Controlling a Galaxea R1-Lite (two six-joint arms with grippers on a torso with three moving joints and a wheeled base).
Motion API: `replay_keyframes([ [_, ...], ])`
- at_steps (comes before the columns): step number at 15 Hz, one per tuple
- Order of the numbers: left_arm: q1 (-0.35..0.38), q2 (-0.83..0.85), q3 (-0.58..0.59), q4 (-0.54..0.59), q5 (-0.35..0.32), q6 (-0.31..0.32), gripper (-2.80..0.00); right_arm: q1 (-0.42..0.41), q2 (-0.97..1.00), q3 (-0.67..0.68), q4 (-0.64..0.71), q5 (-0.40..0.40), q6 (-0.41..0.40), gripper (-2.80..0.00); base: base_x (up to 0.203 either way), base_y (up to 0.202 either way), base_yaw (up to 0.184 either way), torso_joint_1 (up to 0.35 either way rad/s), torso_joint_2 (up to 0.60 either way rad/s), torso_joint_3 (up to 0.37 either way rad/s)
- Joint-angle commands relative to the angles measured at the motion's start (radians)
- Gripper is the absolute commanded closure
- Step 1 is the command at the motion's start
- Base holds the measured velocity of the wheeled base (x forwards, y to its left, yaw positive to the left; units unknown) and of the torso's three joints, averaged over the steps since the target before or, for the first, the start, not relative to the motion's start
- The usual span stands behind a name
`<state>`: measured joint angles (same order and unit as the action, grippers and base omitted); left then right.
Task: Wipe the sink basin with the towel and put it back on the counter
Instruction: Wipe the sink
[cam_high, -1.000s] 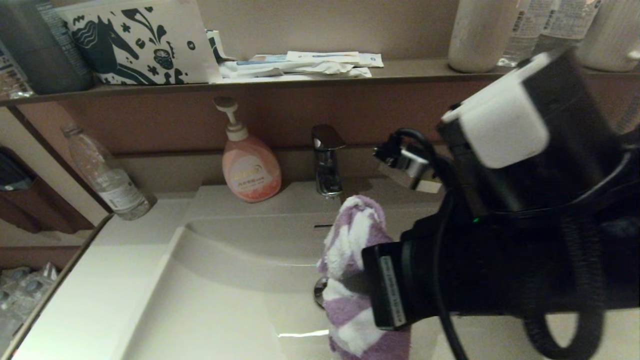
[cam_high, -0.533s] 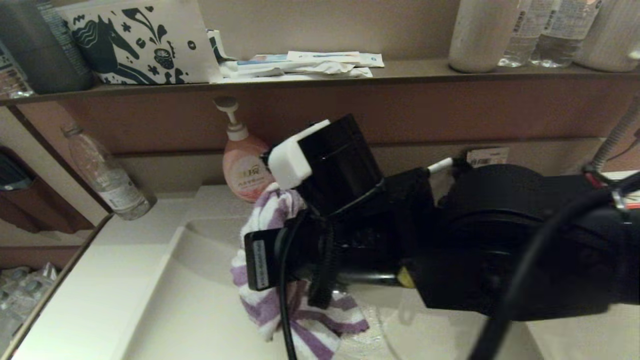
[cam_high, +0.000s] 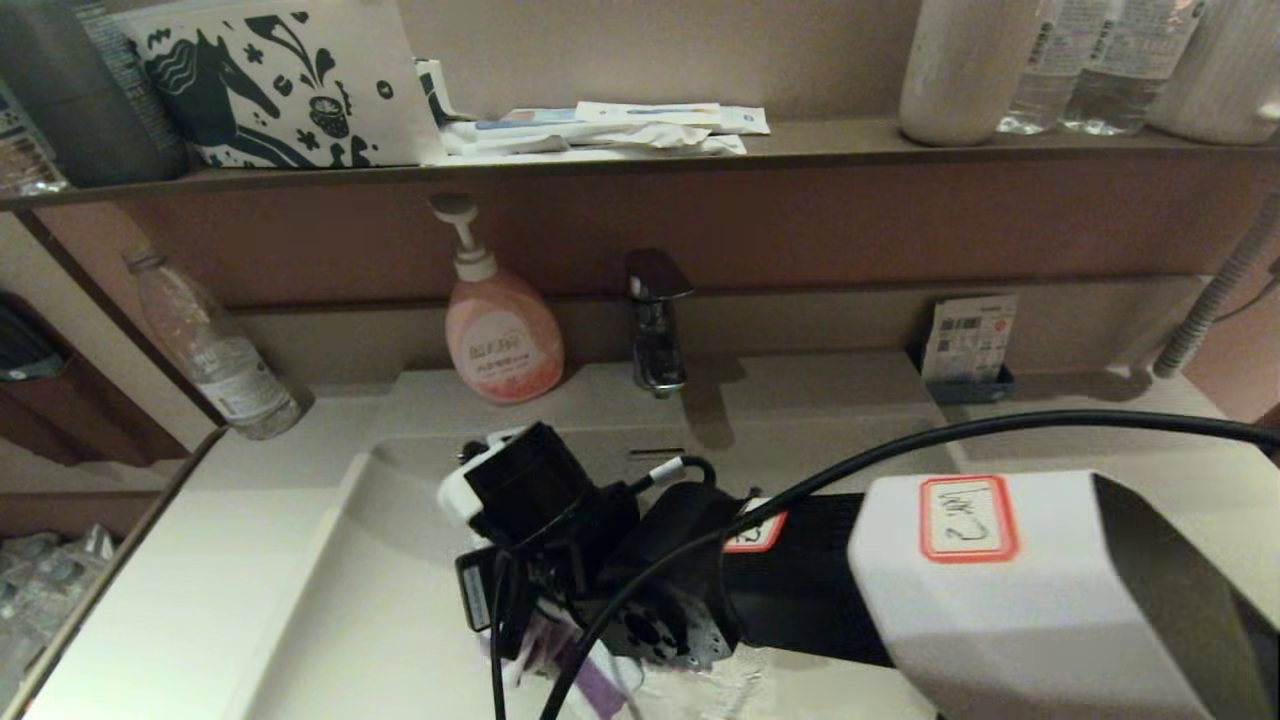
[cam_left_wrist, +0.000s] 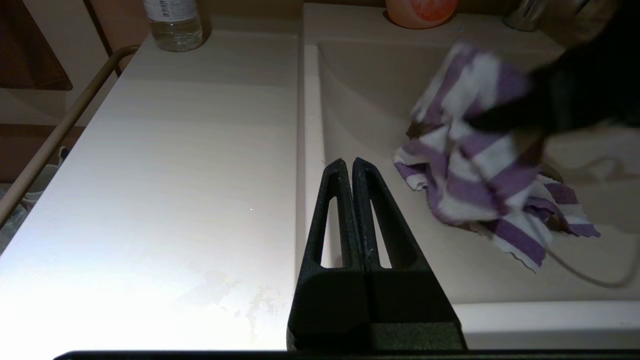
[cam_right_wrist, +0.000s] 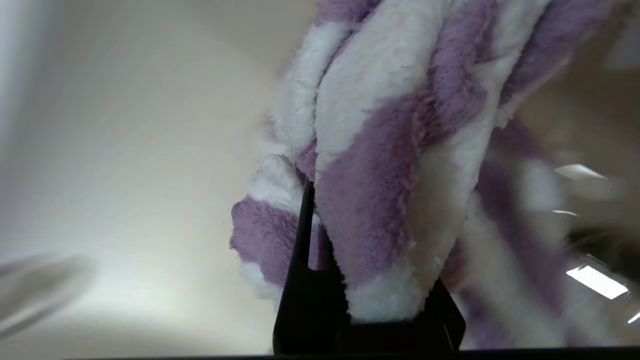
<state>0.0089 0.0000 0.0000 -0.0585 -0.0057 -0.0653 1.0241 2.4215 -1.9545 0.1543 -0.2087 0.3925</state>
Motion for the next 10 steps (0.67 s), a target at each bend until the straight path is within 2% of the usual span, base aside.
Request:
replay_keyframes([
  [1, 0.000, 0.002, 0.000, -0.001, 0.000, -0.001, 0.00, -0.033, 0.082, -0.002, -0.020, -0.021, -0.020, 0.00, 0.000, 0.000, 0.000, 0.000, 0.00, 0.000],
  [5, 0.000, 0.002, 0.000, 0.000, 0.000, -0.001, 0.00, -0.101, 0.126, 0.003, -0.097, -0.097, -0.088, 0.00, 0.000, 0.000, 0.000, 0.000, 0.00, 0.000],
  [10, 0.000, 0.002, 0.000, 0.000, 0.000, -0.001, 0.00, -0.155, 0.094, 0.151, -0.095, -0.173, -0.111, 0.00, 0.000, 0.000, 0.000, 0.000, 0.00, 0.000],
])
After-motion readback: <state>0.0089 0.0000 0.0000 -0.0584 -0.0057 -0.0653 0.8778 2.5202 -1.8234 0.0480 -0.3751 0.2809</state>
